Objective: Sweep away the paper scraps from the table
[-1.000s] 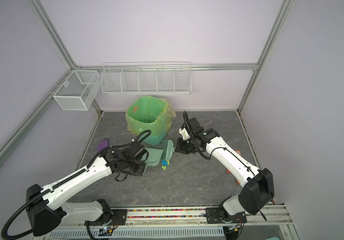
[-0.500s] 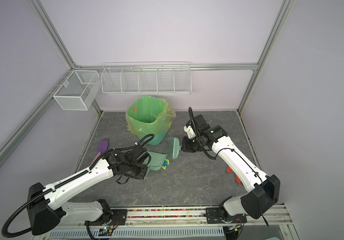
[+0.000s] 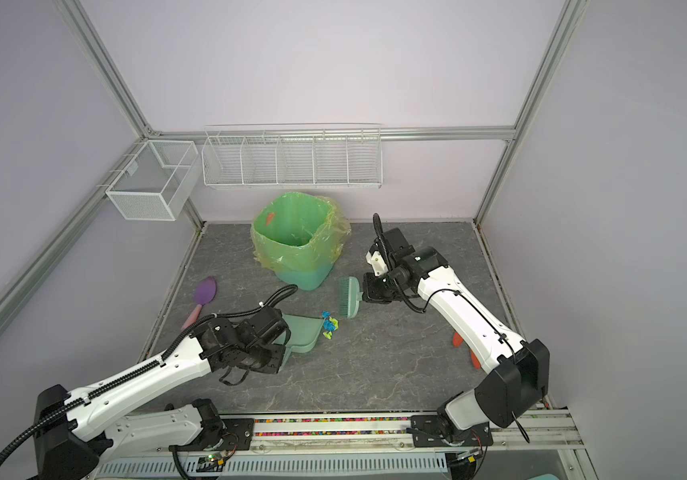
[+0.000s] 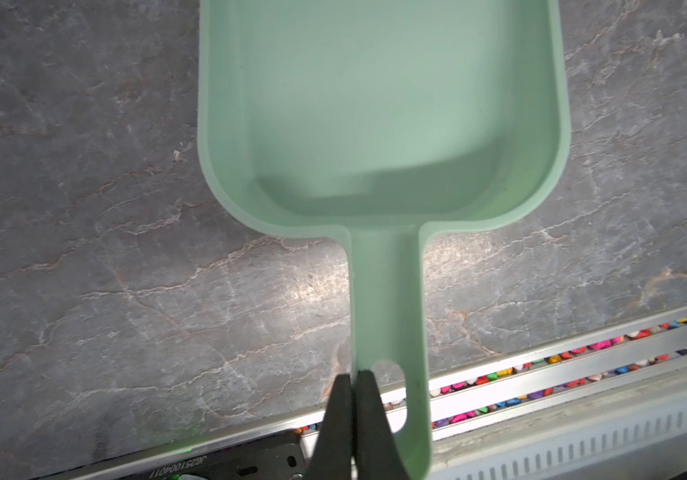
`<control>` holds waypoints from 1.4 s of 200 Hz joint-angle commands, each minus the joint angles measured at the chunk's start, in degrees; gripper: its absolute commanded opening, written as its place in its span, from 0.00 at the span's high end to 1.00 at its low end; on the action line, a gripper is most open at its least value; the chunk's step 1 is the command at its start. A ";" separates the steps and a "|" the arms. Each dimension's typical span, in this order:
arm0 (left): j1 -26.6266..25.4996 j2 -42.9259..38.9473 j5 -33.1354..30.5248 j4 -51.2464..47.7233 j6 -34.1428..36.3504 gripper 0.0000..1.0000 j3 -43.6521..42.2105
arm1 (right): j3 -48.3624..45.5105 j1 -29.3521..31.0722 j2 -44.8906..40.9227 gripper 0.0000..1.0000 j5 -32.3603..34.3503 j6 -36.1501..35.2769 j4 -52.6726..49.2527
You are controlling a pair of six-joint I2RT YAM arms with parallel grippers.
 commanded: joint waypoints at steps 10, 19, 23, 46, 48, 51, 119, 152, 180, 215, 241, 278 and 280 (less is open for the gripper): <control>-3.82 0.46 -1.93 -0.22 -3.32 1.00 0.25 | 6.28 -0.25 2.87 0.93 2.64 -6.50 -6.18; -5.25 1.17 -2.79 -0.77 -3.79 1.00 0.73 | 7.80 -0.20 3.78 0.93 3.54 -8.03 -8.01; -5.86 1.59 -3.07 -0.99 -3.99 1.00 0.88 | 8.40 -0.10 4.04 0.93 3.95 -8.61 -8.69; -8.78 3.20 -5.10 -2.98 -4.95 1.00 1.83 | 11.12 0.44 5.30 0.93 7.55 -12.05 -11.84; -8.97 3.31 -5.26 -3.15 -4.97 1.00 1.92 | 11.32 0.43 5.41 0.93 7.83 -12.25 -12.15; -9.27 3.45 -5.48 -3.34 -5.04 1.00 2.08 | 11.56 0.45 5.57 0.93 8.27 -12.51 -12.46; -12.93 3.38 -3.69 -1.08 -7.44 1.00 -0.57 | 12.62 1.97 8.30 0.93 11.61 -18.76 -12.57; -14.29 4.46 -2.44 0.74 -8.30 1.00 -1.51 | 15.83 3.14 11.55 0.93 14.11 -21.42 -13.50; -14.57 6.91 -2.02 1.88 -9.03 1.00 -2.17 | 18.73 3.97 14.48 0.93 15.03 -22.23 -13.46; -14.74 8.62 -1.65 2.38 -8.57 1.00 -1.63 | 21.59 5.69 18.20 0.93 15.28 -24.12 -13.46; -14.76 9.33 -0.12 2.77 -7.79 1.00 -0.85 | 24.08 7.15 20.57 0.93 17.72 -26.43 -13.88; -14.74 10.51 2.63 4.89 -7.27 1.00 0.67 | 28.66 7.75 23.98 0.93 19.30 -29.15 -15.71; -14.77 10.58 2.74 5.06 -7.20 1.00 0.75 | 28.91 7.84 24.10 0.93 19.30 -29.31 -15.75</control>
